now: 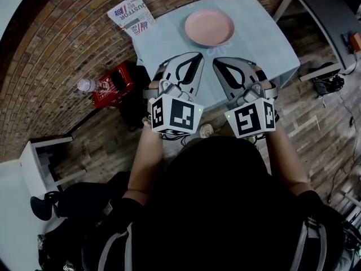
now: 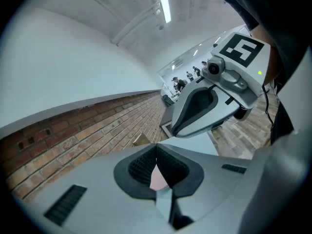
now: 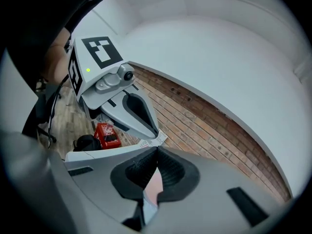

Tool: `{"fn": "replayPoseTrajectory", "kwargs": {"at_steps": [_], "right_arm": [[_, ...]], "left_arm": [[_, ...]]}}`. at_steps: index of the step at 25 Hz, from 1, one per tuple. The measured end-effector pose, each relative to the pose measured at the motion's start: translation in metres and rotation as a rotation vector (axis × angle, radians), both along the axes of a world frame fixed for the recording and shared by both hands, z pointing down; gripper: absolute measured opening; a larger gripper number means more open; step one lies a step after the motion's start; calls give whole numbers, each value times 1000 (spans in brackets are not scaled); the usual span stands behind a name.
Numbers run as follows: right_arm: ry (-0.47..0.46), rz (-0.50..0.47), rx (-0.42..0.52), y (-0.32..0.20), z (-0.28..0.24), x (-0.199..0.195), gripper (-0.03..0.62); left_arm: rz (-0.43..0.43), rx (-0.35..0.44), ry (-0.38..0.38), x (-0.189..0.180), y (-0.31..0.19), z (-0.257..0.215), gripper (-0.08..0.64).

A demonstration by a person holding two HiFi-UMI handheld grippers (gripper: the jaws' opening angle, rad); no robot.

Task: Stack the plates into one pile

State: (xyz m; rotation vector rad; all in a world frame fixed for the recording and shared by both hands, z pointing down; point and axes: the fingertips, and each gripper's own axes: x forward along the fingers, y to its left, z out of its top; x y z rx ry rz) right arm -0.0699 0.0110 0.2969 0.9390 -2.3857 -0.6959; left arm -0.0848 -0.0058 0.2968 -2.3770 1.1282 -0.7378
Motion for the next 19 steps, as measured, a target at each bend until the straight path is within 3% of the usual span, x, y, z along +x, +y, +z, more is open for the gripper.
{"fn": "replayPoseTrajectory", "kwargs": {"at_steps": [19], "right_arm": [[-5, 15, -41, 8, 7, -1, 34]], "left_arm": [[45, -13, -12, -5, 17, 13, 21]]}}
